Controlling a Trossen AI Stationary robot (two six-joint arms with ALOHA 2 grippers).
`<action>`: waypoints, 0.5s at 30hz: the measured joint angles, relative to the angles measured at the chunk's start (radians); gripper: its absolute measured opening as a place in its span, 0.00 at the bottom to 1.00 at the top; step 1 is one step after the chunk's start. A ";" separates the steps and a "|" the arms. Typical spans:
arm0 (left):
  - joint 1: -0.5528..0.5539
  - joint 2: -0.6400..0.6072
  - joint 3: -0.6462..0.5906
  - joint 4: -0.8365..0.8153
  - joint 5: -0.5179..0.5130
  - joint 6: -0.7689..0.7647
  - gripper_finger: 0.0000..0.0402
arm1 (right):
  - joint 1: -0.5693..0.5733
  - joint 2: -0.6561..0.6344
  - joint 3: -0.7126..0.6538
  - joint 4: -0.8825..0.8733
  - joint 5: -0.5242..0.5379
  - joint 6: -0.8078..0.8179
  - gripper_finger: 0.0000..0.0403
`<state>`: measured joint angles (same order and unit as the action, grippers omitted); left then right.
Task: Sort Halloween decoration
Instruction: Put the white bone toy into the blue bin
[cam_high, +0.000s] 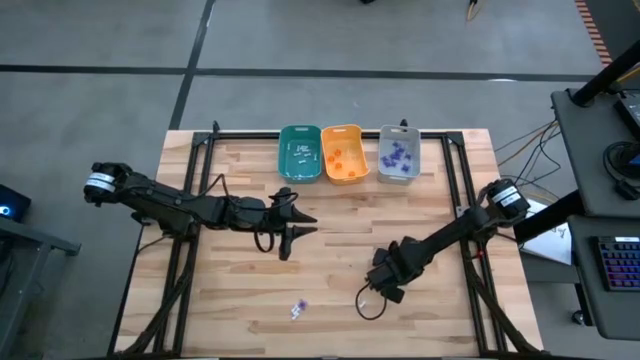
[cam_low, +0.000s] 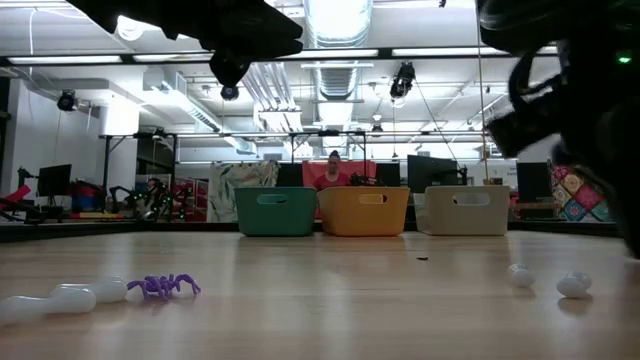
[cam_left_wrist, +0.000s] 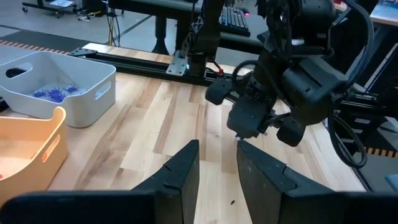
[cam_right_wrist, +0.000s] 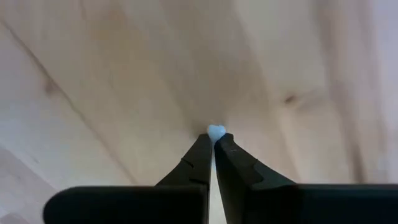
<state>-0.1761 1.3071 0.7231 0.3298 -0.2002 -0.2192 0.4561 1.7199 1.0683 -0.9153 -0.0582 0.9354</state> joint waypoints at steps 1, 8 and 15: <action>0.000 0.000 0.000 0.000 0.000 0.000 0.22 | -0.003 -0.010 0.006 -0.008 0.012 -0.006 0.02; 0.000 0.000 0.000 0.026 0.000 0.000 0.22 | -0.058 -0.099 0.091 -0.029 0.131 -0.123 0.02; 0.000 0.000 -0.001 0.025 -0.001 0.016 0.22 | -0.184 -0.142 0.180 0.063 0.247 -0.376 0.02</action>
<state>-0.1761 1.3069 0.7221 0.3546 -0.2016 -0.2033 0.2725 1.5784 1.2484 -0.8526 0.1889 0.5595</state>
